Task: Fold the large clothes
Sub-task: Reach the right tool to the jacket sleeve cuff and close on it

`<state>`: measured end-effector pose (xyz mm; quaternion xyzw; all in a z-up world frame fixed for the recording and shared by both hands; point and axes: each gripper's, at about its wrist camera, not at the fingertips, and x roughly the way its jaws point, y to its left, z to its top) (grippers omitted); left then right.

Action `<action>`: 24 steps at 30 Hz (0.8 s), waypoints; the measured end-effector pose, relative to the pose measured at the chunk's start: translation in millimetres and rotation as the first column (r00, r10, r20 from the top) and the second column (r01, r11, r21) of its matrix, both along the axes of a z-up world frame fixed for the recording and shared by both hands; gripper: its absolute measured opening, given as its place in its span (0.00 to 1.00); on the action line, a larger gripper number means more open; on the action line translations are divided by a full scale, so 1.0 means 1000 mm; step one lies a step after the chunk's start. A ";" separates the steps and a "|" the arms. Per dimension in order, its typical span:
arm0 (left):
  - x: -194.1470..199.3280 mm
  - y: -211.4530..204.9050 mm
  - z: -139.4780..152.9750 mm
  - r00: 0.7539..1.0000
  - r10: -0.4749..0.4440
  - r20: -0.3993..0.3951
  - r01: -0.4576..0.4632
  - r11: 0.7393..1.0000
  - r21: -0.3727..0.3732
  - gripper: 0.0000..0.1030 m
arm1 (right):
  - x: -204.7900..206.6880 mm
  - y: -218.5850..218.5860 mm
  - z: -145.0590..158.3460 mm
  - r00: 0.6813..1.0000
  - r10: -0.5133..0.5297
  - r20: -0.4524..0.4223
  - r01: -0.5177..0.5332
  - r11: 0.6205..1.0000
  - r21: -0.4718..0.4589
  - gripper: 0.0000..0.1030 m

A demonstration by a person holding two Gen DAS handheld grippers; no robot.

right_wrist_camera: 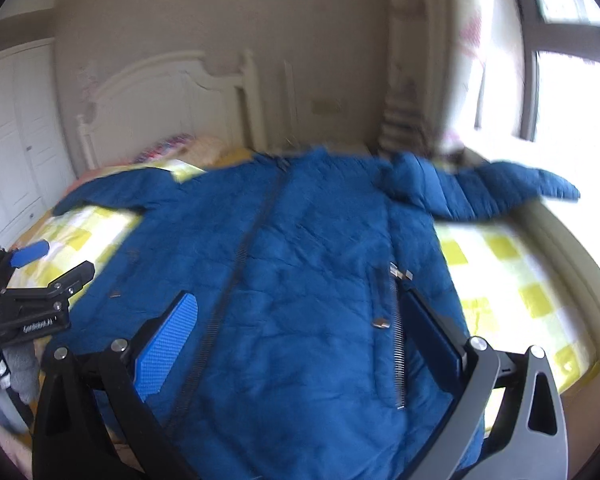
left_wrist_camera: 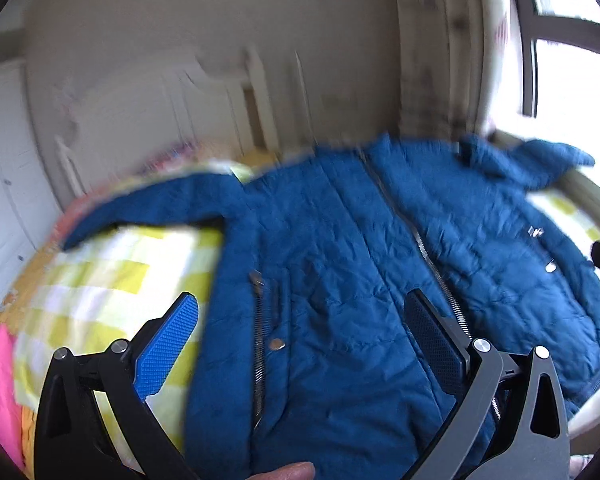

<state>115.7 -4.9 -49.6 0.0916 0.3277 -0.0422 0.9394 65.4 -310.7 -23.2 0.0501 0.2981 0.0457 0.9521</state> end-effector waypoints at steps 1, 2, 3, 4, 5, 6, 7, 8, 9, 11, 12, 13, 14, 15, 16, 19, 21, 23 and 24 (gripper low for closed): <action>0.020 0.000 -0.005 0.998 -0.003 -0.058 0.003 1.000 -0.006 0.96 | 0.012 -0.013 -0.004 0.999 -0.031 -0.026 0.031 0.999 0.010 0.98; 0.046 0.000 -0.011 0.992 0.001 -0.130 -0.003 1.000 -0.019 0.96 | 0.023 -0.027 -0.007 0.997 -0.067 -0.044 0.068 0.998 0.014 0.98; 0.070 0.002 -0.017 0.982 0.014 -0.188 -0.020 0.999 -0.033 0.96 | 0.037 -0.044 -0.010 0.991 -0.115 -0.064 0.117 0.993 0.020 0.98; 0.092 0.003 -0.023 0.974 0.030 -0.227 -0.041 0.998 -0.045 0.96 | 0.048 -0.058 -0.012 0.986 -0.149 -0.077 0.152 0.988 0.031 0.98; 0.106 0.004 -0.028 0.970 0.043 -0.241 -0.056 0.997 -0.049 0.96 | 0.061 -0.077 -0.015 0.977 -0.193 -0.093 0.198 0.979 0.045 0.98; 0.124 0.004 -0.033 0.965 0.063 -0.253 -0.076 0.996 -0.043 0.96 | 0.071 -0.091 -0.017 0.968 -0.229 -0.106 0.235 0.970 0.057 0.98; 0.136 0.004 -0.037 0.963 0.079 -0.256 -0.090 0.995 -0.033 0.96 | 0.085 -0.112 -0.021 0.953 -0.275 -0.124 0.285 0.956 0.072 0.98; 0.152 0.004 -0.043 0.962 0.095 -0.257 -0.104 0.994 -0.020 0.96 | 0.099 -0.130 -0.025 0.938 -0.317 -0.141 0.330 0.941 0.078 0.98; 0.163 0.003 -0.049 0.960 0.104 -0.261 -0.111 0.994 -0.012 0.96 | 0.112 -0.147 -0.030 0.923 -0.353 -0.155 0.368 0.926 0.080 0.98; 0.180 0.003 -0.062 0.956 0.104 -0.275 -0.110 0.994 -0.007 0.96 | 0.141 -0.181 -0.040 0.888 -0.421 -0.184 0.441 0.894 0.085 0.98; 0.187 0.004 -0.070 0.953 0.099 -0.285 -0.106 0.994 -0.010 0.96 | 0.152 -0.196 -0.043 0.879 -0.436 -0.194 0.459 0.884 0.094 0.98; 0.189 0.006 -0.075 0.952 0.094 -0.291 -0.104 0.994 -0.017 0.96 | 0.168 -0.212 -0.048 0.868 -0.452 -0.207 0.480 0.871 0.107 0.98; 0.192 0.009 -0.084 0.952 0.088 -0.293 -0.105 0.993 -0.043 0.96 | 0.180 -0.221 -0.051 0.861 -0.463 -0.210 0.492 0.864 0.112 0.98; 0.192 0.013 -0.086 0.953 0.089 -0.289 -0.113 0.991 -0.069 0.96 | 0.197 -0.233 -0.055 0.852 -0.478 -0.212 0.507 0.855 0.108 0.98; 0.192 0.012 -0.085 0.954 0.089 -0.287 -0.117 0.990 -0.079 0.96 | 0.210 -0.243 -0.058 0.844 -0.490 -0.218 0.519 0.849 0.100 0.98; 0.190 0.012 -0.086 0.952 0.085 -0.294 -0.115 0.990 -0.085 0.96 | 0.248 -0.267 -0.070 0.818 -0.524 -0.238 0.553 0.830 0.072 0.98; 0.191 0.012 -0.086 0.950 0.087 -0.301 -0.119 0.989 -0.088 0.96 | 0.269 -0.284 -0.078 0.789 -0.555 -0.264 0.589 0.805 0.070 0.98; 0.194 0.013 -0.087 0.946 0.092 -0.309 -0.127 0.987 -0.095 0.96 | 0.280 -0.296 -0.082 0.770 -0.579 -0.269 0.617 0.782 0.082 0.93; 0.194 0.013 -0.087 0.945 0.096 -0.312 -0.133 0.986 -0.097 0.96 | 0.284 -0.299 -0.082 0.762 -0.588 -0.272 0.628 0.773 0.089 0.81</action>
